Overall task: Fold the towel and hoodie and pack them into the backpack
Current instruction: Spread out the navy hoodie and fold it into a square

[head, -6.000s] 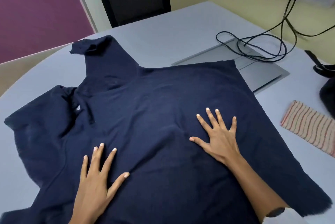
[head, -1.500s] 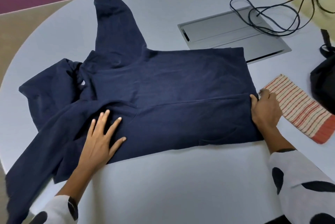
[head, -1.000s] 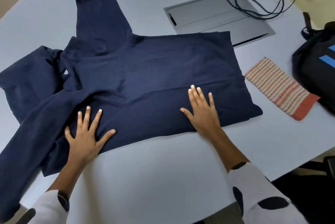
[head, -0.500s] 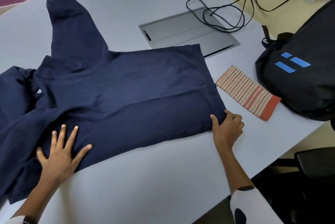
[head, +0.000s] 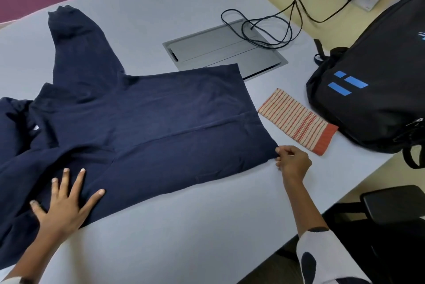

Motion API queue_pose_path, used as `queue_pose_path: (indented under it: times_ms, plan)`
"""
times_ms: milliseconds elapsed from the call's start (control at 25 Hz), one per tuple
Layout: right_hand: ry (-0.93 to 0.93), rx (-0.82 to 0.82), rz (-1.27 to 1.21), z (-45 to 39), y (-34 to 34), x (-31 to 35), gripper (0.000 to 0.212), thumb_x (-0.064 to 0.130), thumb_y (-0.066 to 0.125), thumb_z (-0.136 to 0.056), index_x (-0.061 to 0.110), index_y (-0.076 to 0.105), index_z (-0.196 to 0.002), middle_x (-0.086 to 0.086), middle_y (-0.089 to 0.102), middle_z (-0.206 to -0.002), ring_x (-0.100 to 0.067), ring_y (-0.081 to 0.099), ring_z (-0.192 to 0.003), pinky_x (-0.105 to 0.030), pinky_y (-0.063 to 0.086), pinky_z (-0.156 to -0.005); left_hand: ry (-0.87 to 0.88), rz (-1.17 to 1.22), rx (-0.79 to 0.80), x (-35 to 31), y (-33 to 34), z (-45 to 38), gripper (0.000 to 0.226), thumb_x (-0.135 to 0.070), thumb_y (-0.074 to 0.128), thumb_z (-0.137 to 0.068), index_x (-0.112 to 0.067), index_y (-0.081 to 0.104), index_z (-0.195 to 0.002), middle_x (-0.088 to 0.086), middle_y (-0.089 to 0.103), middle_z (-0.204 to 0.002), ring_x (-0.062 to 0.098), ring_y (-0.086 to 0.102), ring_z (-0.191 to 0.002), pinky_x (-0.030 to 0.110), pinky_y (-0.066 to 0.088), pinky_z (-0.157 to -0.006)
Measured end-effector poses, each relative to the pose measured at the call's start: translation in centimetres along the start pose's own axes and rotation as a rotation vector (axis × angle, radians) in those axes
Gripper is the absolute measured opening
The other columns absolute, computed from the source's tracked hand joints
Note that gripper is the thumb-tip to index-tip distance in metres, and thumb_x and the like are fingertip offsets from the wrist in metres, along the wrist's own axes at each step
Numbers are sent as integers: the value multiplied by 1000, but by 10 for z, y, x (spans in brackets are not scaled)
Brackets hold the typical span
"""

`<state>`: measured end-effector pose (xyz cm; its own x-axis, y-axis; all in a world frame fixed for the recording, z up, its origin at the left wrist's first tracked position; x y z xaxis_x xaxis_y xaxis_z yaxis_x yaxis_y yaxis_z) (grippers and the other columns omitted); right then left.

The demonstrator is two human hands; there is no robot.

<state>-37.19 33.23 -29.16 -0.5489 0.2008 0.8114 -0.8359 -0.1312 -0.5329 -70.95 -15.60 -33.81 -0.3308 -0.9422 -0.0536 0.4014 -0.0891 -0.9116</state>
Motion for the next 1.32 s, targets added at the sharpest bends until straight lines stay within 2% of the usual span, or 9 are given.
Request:
queue_pose_path:
  times_ms: [160, 360, 560, 640, 760, 840, 1000, 1160, 1320]
  plan:
    - [3, -60, 14, -12, 3, 4, 10, 3, 62, -90, 7, 65, -81, -11, 67, -85, -31, 66, -72, -30, 55, -59, 24, -189, 131, 23, 17, -10, 89, -77, 2, -65, -46, 21, -146, -9, -17, -158, 25, -16, -145, 68, 11, -102]
    - [57, -115, 59, -18, 12, -6, 19, -3, 52, -91, 4, 65, -80, -14, 67, -88, -34, 66, -75, -43, 59, -73, 8, -43, -33, 3, 1, 3, 81, -76, 18, -71, -49, 5, -147, -11, -15, -158, 21, -4, -146, 64, 10, -107]
    - [-115, -105, 272, -9, 27, 28, 14, -2, 56, -90, 9, 62, -96, -15, 55, -124, -34, 55, -113, -39, 49, -89, -40, 47, -21, -8, -8, 10, 80, -70, 36, -83, -45, -3, -148, -13, -12, -159, 16, -6, -147, 60, 3, -111]
    - [-464, -67, 441, 15, 51, 62, 30, 7, 56, -93, 8, 58, -122, -15, 48, -135, -32, 43, -127, -40, 41, -100, -39, 59, -26, -9, -9, 10, 80, -70, 36, -84, -44, -3, -148, -12, -13, -158, 17, -8, -147, 62, 2, -111]
    - [-871, 225, 678, 69, 115, 84, 52, 41, 43, -98, 18, 40, -145, -14, 32, -152, -35, 25, -142, -54, 19, -115, 1, 54, -77, -11, -10, 10, 83, -82, 23, -79, -44, -1, -149, -11, -10, -159, 17, -7, -147, 63, 3, -109]
    - [-899, 403, 951, 86, 152, 67, 72, 70, 22, -91, 32, 13, -152, -6, 5, -161, -32, 0, -147, -56, -3, -112, 30, 57, -107, -9, -12, 14, 86, -82, 10, -71, -45, 2, -148, -11, -7, -159, 16, -5, -147, 60, 2, -110]
    - [-839, 449, 1143, 78, 163, 41, 87, 84, -5, -76, 38, -10, -150, 2, -16, -160, -30, -13, -147, -64, -7, -110, 60, 88, -184, 16, -24, 26, 76, -68, 8, -81, -36, 22, -149, -7, 11, -159, 14, 11, -146, 54, 15, -110]
    - [-691, 474, 1149, 89, 166, 49, 91, 80, -1, -74, 34, -8, -151, -3, -16, -160, -32, -13, -146, -69, -1, -109, 105, 144, -416, 36, -50, 44, 45, -32, 39, -93, -4, 60, -122, 19, 52, -130, 42, 57, -105, 49, 49, -85]
    - [-816, 606, 1046, 168, 201, 74, 84, 77, 10, -80, 37, -8, -151, -2, -16, -160, -32, -16, -146, -71, 0, -106, -31, 89, -576, 65, -74, 69, 25, -2, 65, -82, -1, 59, -105, 22, 52, -108, 41, 52, -81, 47, 41, -67]
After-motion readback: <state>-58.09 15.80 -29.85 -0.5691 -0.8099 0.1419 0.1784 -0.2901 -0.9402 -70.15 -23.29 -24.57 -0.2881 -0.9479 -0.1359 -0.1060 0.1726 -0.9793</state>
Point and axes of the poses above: each hand's wrist, its own z-axis away from the middle knuckle, its own y-axis out of the palm, x = y × z, the point moved 7 cm from there along -z, towards the middle knuckle
